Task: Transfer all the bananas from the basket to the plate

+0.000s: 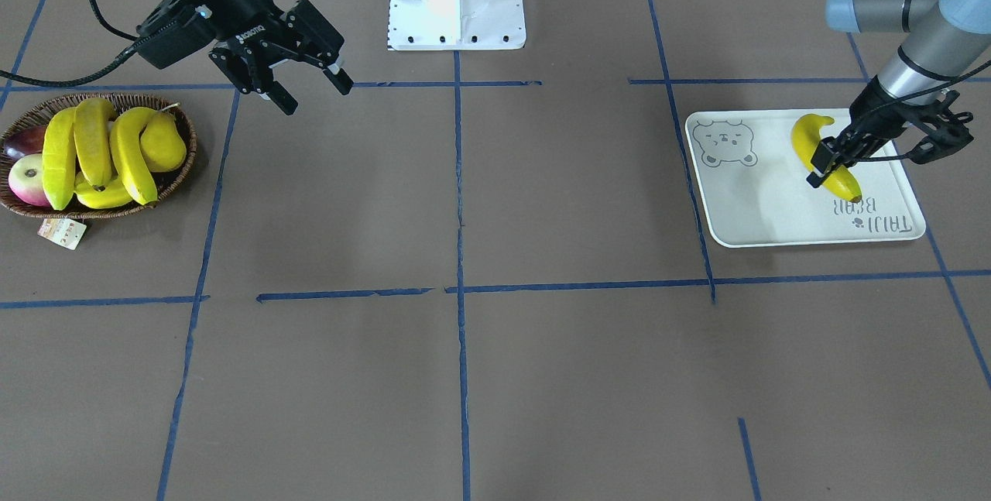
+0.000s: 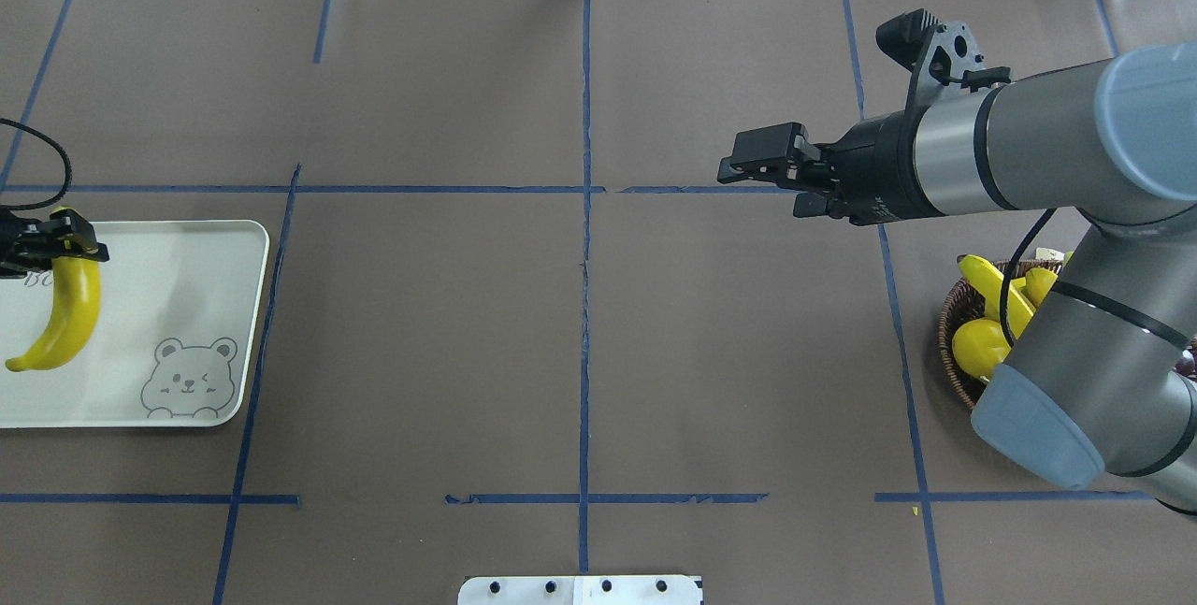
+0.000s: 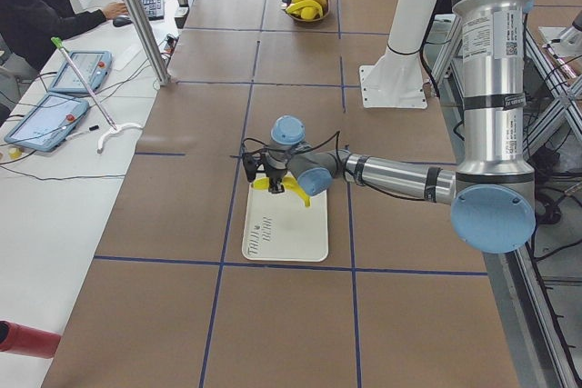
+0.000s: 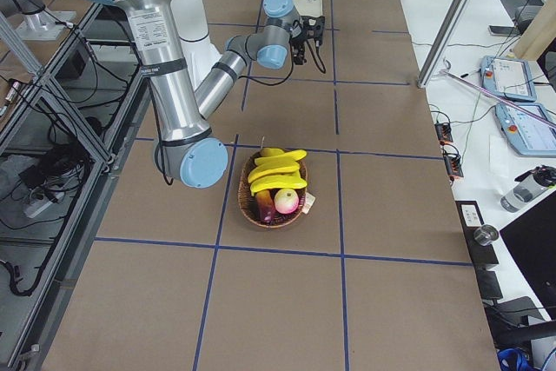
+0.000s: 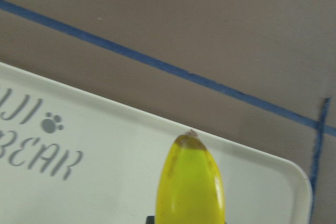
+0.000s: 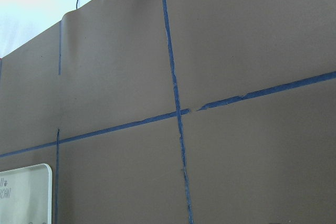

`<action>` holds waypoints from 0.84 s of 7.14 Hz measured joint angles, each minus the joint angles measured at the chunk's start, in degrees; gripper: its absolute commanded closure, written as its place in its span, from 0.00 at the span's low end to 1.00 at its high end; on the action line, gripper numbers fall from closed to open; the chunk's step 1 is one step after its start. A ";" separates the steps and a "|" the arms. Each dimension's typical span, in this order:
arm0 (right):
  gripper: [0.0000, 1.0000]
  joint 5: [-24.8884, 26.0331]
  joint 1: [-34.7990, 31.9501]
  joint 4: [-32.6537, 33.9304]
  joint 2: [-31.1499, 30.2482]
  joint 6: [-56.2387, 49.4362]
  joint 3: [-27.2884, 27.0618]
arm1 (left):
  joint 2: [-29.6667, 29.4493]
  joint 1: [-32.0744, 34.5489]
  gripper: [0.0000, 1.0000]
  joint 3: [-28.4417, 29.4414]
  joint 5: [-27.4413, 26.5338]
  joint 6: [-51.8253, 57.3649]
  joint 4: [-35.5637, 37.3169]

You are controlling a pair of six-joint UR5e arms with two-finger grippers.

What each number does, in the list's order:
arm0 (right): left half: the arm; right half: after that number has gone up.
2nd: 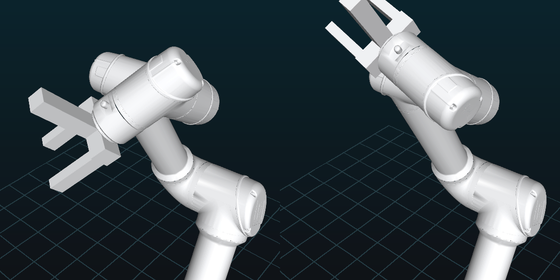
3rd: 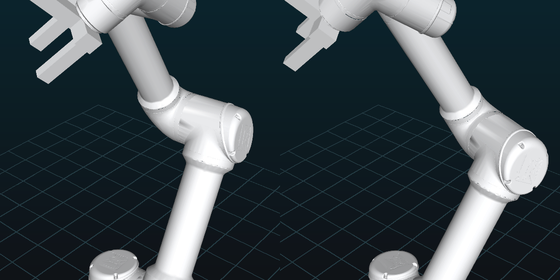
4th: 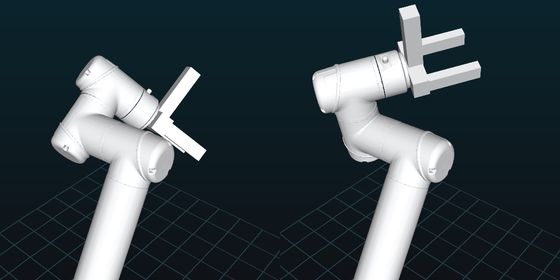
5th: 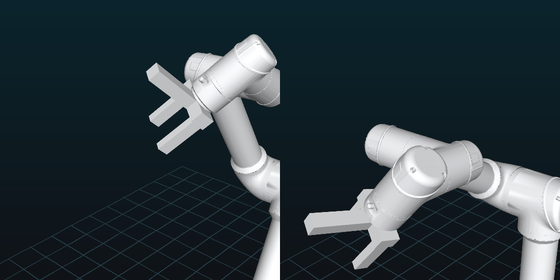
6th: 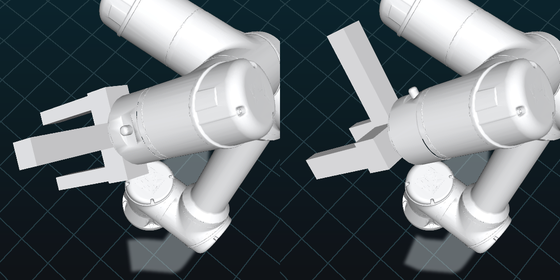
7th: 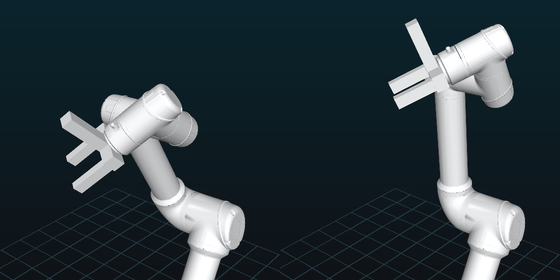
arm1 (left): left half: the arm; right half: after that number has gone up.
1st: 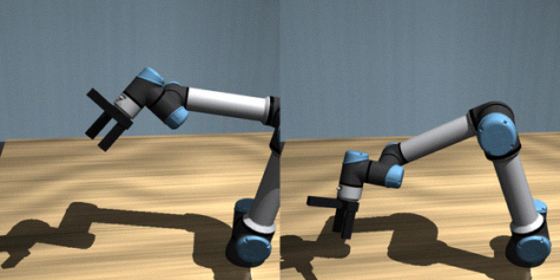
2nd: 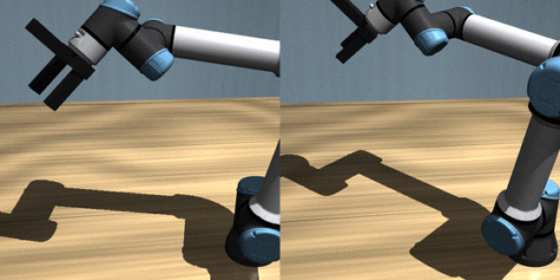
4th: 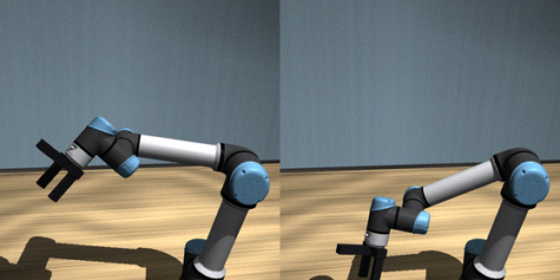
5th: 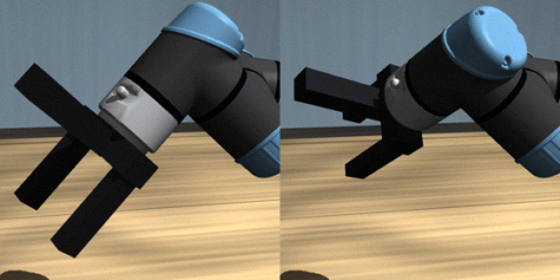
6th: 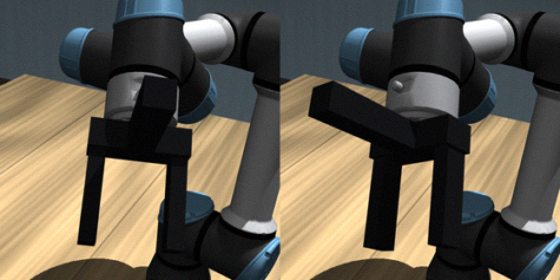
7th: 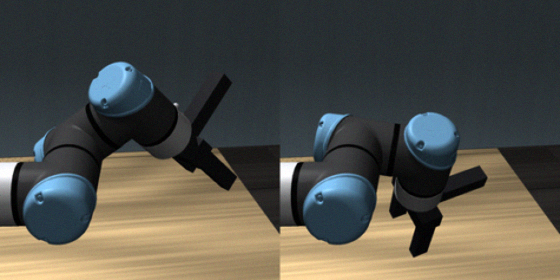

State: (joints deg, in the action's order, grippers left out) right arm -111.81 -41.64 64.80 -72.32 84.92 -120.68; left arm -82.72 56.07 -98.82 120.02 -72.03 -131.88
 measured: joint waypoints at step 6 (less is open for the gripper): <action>0.00 0.10 -0.68 0.59 0.27 -0.45 0.14 | 1.03 0.49 0.11 7.53 -5.19 7.74 -0.36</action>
State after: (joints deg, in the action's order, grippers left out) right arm -111.71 -42.32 65.39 -72.05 84.46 -120.54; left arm -81.69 56.56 -91.29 114.84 -64.29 -132.24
